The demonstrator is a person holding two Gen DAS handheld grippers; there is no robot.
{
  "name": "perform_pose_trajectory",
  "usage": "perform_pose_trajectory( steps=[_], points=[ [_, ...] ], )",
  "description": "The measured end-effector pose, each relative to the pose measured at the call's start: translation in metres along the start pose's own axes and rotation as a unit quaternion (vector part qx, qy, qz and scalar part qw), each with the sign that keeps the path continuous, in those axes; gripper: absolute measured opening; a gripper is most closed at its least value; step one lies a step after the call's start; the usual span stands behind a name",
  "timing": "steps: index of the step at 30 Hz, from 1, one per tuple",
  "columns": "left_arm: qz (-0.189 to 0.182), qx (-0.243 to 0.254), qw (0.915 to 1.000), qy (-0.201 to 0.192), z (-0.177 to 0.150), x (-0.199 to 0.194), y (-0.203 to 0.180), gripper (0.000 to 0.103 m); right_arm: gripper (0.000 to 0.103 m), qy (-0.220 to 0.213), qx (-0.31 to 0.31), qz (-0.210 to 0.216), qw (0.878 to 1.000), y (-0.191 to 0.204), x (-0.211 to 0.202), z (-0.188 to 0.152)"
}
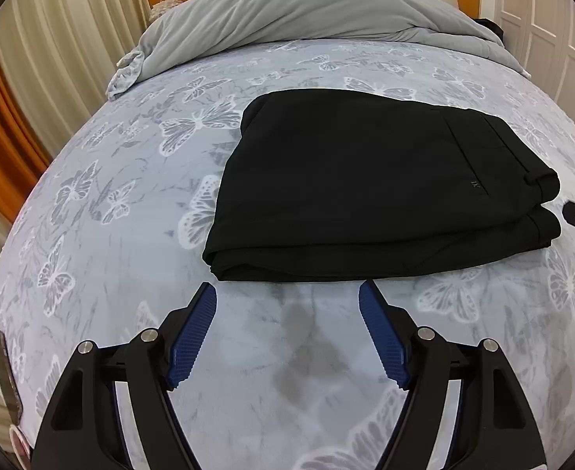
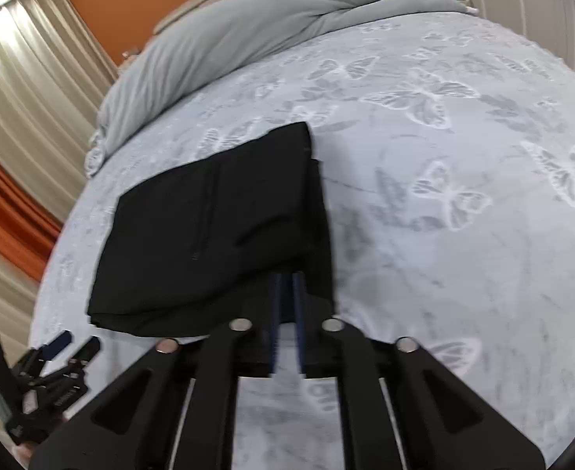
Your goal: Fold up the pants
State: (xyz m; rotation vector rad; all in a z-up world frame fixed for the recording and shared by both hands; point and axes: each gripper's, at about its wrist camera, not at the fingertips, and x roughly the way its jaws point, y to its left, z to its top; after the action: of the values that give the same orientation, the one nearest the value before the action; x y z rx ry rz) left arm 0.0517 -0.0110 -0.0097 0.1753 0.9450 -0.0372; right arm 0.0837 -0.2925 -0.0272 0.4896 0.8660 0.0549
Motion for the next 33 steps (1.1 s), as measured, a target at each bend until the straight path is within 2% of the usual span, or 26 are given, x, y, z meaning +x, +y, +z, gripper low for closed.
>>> perform_pose_trajectory(
  steps=[1, 2, 7, 9, 11, 13, 14, 17, 19, 20, 21, 23, 25, 27, 29, 31, 33],
  points=[
    [0.000, 0.000, 1.0000, 0.001, 0.000, 0.000, 0.000, 0.073, 0.067, -0.008, 0.005, 0.000, 1.000, 0.001, 0.001, 0.000],
    [0.000, 0.000, 1.0000, 0.002, -0.001, 0.000, -0.001, 0.073, 0.074, -0.020, 0.007, -0.005, 1.000, 0.002, 0.001, 0.001],
    [0.000, 0.003, 1.0000, 0.003, -0.002, -0.001, -0.003, 0.073, 0.073, -0.022, -0.011, -0.017, 1.000, 0.009, 0.014, 0.007],
    [0.001, 0.003, 1.0000, 0.003, -0.002, -0.001, -0.004, 0.073, 0.058, -0.006, -0.012, -0.010, 1.000, 0.008, 0.029, 0.009],
    [0.000, 0.004, 1.0000, 0.005, -0.002, -0.001, -0.004, 0.073, 0.039, 0.004, -0.021, -0.031, 0.999, 0.009, 0.038, 0.008],
    [0.001, 0.003, 1.0000, 0.006, -0.002, 0.000, -0.004, 0.073, 0.028, 0.000, -0.034, -0.033, 0.999, 0.014, 0.034, 0.008],
    [0.003, 0.002, 1.0000, 0.009, -0.002, 0.001, -0.004, 0.073, 0.026, -0.009, -0.041, -0.025, 0.999, 0.019, 0.025, 0.010],
    [0.001, -0.002, 0.9999, 0.011, -0.001, 0.003, -0.002, 0.073, 0.025, -0.037, -0.057, -0.013, 0.998, 0.028, -0.004, 0.013],
    [0.002, -0.002, 0.9999, 0.011, -0.001, 0.003, -0.002, 0.073, 0.025, -0.041, -0.049, -0.013, 0.998, 0.023, -0.007, 0.013],
    [0.002, -0.001, 0.9999, 0.012, -0.001, 0.003, -0.003, 0.073, 0.026, -0.035, -0.044, -0.019, 0.998, 0.017, -0.001, 0.011],
    [0.003, 0.000, 0.9999, 0.013, -0.001, 0.003, -0.003, 0.073, 0.028, -0.009, -0.040, -0.038, 0.998, 0.005, 0.016, 0.007],
    [0.004, 0.000, 0.9999, 0.015, -0.001, 0.004, -0.003, 0.073, 0.041, 0.023, -0.010, -0.046, 0.999, -0.017, 0.039, -0.003],
    [0.003, 0.000, 0.9999, 0.016, -0.001, 0.005, -0.004, 0.073, 0.050, 0.016, 0.023, -0.031, 0.999, -0.023, 0.030, 0.000],
    [-0.003, -0.004, 0.9999, 0.015, 0.001, 0.003, -0.001, 0.074, 0.049, -0.007, 0.004, -0.029, 1.000, -0.015, 0.009, 0.008],
    [-0.027, -0.022, 0.9993, 0.015, 0.003, 0.002, 0.004, 0.080, 0.052, -0.033, -0.006, -0.034, 0.999, -0.010, -0.011, 0.010],
    [-0.065, -0.048, 0.9966, 0.013, 0.007, 0.000, 0.013, 0.080, 0.054, -0.040, 0.003, -0.008, 0.999, -0.013, -0.022, 0.010],
    [-0.119, -0.099, 0.9879, 0.009, 0.013, -0.001, 0.031, 0.080, 0.054, -0.029, 0.006, 0.011, 0.999, -0.015, -0.020, 0.008]
  ],
)
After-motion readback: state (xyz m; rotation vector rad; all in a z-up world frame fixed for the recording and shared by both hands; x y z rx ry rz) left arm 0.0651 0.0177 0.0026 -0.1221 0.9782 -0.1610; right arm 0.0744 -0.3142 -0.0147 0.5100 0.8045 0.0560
